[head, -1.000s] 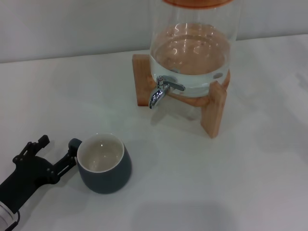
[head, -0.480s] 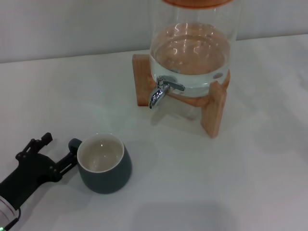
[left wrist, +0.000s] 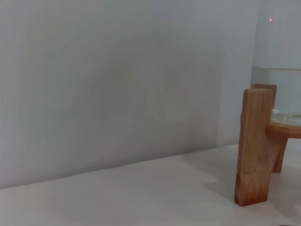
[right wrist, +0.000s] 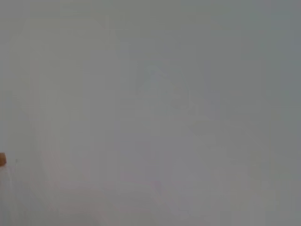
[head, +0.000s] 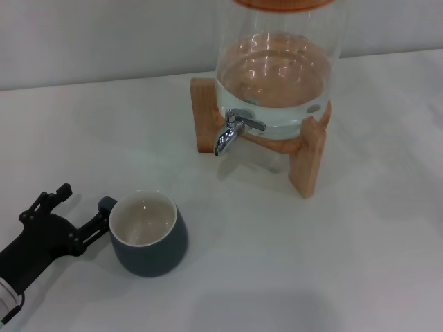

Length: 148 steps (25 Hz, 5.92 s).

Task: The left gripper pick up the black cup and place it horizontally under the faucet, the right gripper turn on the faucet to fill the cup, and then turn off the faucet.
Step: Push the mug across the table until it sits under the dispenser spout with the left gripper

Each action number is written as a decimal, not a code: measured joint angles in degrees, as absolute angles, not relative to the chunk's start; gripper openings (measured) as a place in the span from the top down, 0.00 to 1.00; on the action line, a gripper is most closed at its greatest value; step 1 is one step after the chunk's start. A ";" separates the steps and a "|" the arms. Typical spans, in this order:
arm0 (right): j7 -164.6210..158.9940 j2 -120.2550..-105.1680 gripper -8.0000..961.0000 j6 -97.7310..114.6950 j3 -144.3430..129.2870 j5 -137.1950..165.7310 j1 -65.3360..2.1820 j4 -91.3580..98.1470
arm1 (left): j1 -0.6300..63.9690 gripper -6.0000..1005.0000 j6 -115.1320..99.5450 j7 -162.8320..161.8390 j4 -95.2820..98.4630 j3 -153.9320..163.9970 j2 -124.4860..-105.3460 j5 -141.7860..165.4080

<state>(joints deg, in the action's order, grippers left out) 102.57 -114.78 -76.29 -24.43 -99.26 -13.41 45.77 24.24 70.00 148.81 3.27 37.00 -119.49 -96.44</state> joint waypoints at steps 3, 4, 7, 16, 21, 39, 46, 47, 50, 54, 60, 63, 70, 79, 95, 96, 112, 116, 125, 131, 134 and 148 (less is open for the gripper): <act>102.61 -114.78 0.16 -76.29 -24.43 -99.61 -13.43 45.75 | 24.65 0.25 69.95 148.80 3.29 37.00 -119.49 -96.36; 102.74 -114.79 0.16 -76.29 -24.43 -99.68 -13.45 45.61 | 24.75 0.25 69.94 148.80 3.30 37.00 -119.47 -96.35; 103.28 -114.79 0.16 -76.29 -24.43 -100.29 -13.50 44.89 | 25.05 0.25 69.93 148.80 3.32 37.00 -119.46 -96.33; 103.62 -114.79 0.16 -76.47 -24.43 -100.51 -13.49 44.43 | 25.04 0.26 69.87 148.79 3.19 37.00 -119.53 -96.33; 103.62 -114.79 0.16 -76.65 -24.43 -100.55 -13.46 44.44 | 24.80 0.26 70.36 148.79 3.27 37.05 -119.53 -94.97; 103.62 -114.78 0.16 -77.52 -24.43 -101.96 -12.92 44.47 | 24.60 0.76 71.94 148.82 3.34 37.09 -119.53 -93.69; 103.69 -114.78 0.16 -77.48 -24.43 -101.96 -12.91 44.47 | 24.61 0.84 72.29 148.82 3.32 37.00 -119.58 -93.47; 103.70 -114.78 0.16 -77.47 -24.43 -101.96 -12.92 44.47 | 24.61 0.84 72.61 148.81 3.30 36.91 -119.58 -93.61; 103.71 -114.78 0.16 -77.48 -24.43 -101.96 -12.91 44.47 | 24.61 0.84 73.48 148.81 3.30 36.70 -119.60 -93.87; 103.71 -114.78 0.16 -77.50 -24.43 -101.96 -12.92 44.48 | 24.93 0.84 74.51 148.79 3.32 36.49 -119.62 -94.70; 103.71 -114.79 0.16 -78.04 -24.43 -101.95 -12.92 44.47 | 26.18 0.84 74.25 148.24 3.32 36.37 -119.61 -96.97; 103.71 -114.78 0.16 -78.38 -24.38 -101.95 -12.92 44.46 | 27.12 0.84 73.41 147.56 2.94 36.40 -119.62 -97.70; 103.71 -114.78 0.16 -78.94 -24.34 -101.95 -12.82 44.36 | 28.96 0.84 71.08 144.02 2.81 36.69 -119.66 -97.71; 103.75 -114.78 0.16 -79.26 -24.34 -101.95 -12.74 43.76 | 31.02 0.84 69.07 143.47 1.86 36.74 -119.75 -97.39; 103.92 -114.78 0.16 -79.42 -24.34 -101.95 -13.12 43.61 | 35.35 0.84 62.89 144.15 -0.91 36.74 -120.03 -97.20; 103.94 -114.78 0.16 -79.42 -24.35 -101.95 -13.14 43.59 | 35.75 0.84 62.49 144.16 -0.93 36.74 -120.07 -97.20; 103.98 -114.78 0.16 -79.46 -24.81 -101.95 -13.20 42.88 | 38.62 0.84 60.12 144.12 -3.19 36.91 -120.36 -95.65; 103.98 -114.78 0.16 -79.52 -24.88 -101.95 -13.27 42.88 | 39.32 0.84 59.60 144.15 -3.99 36.92 -120.36 -95.52; 103.97 -114.78 0.16 -79.79 -24.99 -101.95 -13.27 42.89 | 40.61 0.84 57.65 143.85 -4.18 36.55 -120.34 -94.98; 103.97 -114.87 0.16 -79.81 -25.05 -101.95 -13.34 42.89 | 42.27 0.84 56.61 143.93 -4.72 36.55 -120.47 -94.94; 103.97 -114.87 0.16 -79.81 -25.05 -101.95 -13.36 42.89 | 43.04 0.84 56.60 143.92 -4.77 36.56 -120.49 -94.94; 103.99 -114.87 0.16 -79.81 -24.97 -101.95 -13.45 42.84 | 45.13 0.84 56.52 143.99 -5.93 36.82 -120.58 -94.01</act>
<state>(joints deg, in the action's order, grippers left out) 103.99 -114.87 -79.81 -24.97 -101.95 -13.45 42.84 45.13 56.52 143.99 -5.93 36.82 -120.58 -94.01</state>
